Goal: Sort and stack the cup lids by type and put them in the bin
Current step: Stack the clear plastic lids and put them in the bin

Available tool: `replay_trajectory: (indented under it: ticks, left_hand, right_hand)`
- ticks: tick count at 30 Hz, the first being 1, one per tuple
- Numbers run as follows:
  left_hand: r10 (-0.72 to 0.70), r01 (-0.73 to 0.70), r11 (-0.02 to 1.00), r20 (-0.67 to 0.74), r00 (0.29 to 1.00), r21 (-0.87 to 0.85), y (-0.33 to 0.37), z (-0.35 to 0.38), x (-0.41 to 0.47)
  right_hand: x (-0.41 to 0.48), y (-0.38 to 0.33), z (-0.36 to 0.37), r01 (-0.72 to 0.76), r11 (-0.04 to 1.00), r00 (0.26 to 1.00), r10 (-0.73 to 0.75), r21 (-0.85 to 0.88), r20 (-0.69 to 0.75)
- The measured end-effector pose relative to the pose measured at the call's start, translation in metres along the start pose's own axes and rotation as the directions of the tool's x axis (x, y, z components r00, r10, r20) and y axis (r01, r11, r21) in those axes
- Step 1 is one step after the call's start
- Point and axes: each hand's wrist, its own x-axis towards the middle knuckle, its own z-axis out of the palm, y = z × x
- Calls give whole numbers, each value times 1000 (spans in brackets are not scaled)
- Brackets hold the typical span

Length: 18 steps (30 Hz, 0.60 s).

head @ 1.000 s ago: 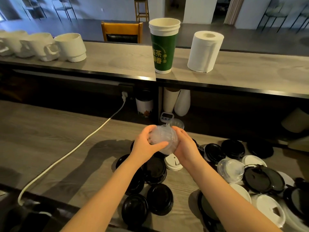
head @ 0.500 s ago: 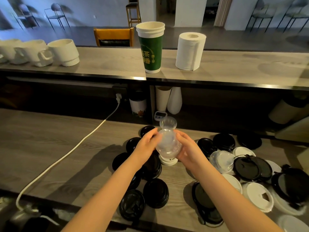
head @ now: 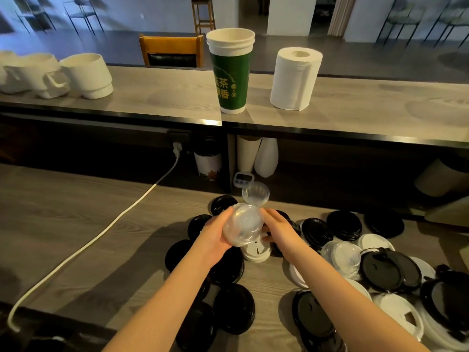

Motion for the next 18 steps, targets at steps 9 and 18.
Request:
replay_trajectory:
  ticks: [9, 18]
  left_hand:
    - [44, -59, 994, -164, 985, -91, 17, -41, 47]
    - [41, -58, 994, -193, 980, -88, 27, -49, 68]
  right_hand:
    - [86, -4, -18, 32, 542, 950, -278, -840, -143]
    - [129, -25, -2, 127, -8, 990, -57, -992, 127]
